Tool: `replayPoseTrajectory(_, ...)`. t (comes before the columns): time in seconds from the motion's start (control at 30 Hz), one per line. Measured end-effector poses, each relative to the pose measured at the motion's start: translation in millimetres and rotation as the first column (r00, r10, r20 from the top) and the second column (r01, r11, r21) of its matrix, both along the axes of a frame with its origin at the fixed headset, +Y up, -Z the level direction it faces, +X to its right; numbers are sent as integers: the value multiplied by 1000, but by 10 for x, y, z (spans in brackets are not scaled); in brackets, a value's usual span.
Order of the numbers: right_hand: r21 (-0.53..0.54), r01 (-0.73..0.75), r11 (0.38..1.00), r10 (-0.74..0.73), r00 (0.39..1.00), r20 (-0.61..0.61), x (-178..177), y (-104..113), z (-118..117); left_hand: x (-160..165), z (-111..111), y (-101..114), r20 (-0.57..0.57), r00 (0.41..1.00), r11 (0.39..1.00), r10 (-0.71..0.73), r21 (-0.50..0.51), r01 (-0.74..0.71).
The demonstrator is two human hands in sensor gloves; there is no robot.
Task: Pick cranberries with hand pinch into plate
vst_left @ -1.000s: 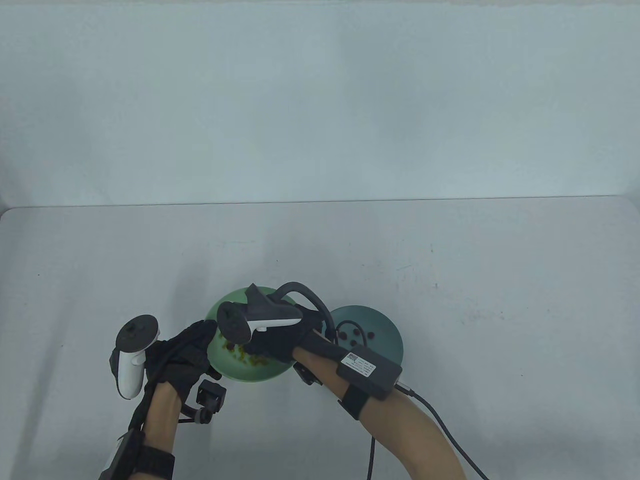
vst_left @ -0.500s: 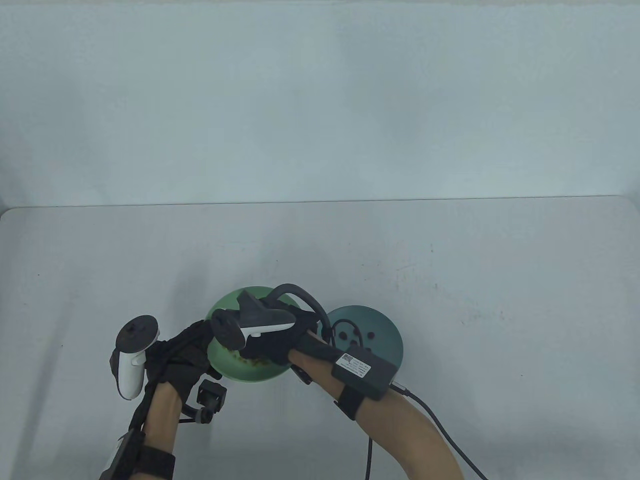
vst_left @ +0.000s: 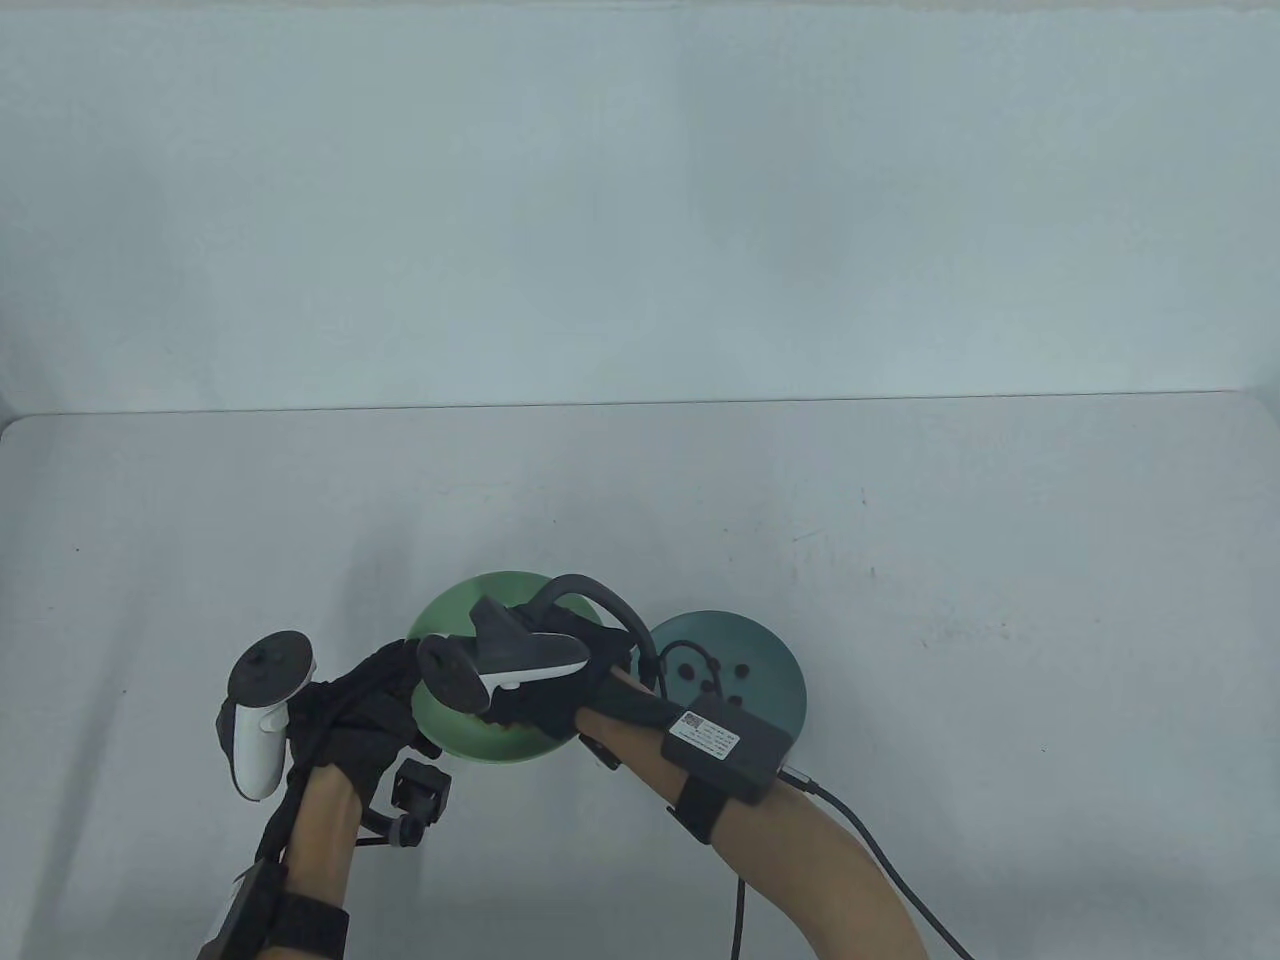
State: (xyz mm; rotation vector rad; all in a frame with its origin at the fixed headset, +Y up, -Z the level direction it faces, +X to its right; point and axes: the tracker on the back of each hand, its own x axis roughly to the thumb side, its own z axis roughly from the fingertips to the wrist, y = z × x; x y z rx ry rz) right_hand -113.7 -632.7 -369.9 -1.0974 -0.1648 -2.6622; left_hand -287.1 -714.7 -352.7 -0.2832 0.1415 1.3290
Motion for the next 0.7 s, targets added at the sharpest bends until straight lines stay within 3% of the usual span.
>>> replayPoseTrajectory(0.43, -38, 22, 999, -22, 1000, 16, 68, 47, -36, 27, -9, -3, 19, 1000, 1000, -14, 0, 14)
replayPoseTrajectory(0.7, -29, 60, 998, -60, 998, 19, 133, 234, -32, 41, -13, -6, 21, 1000, 1000, -13, 0, 13)
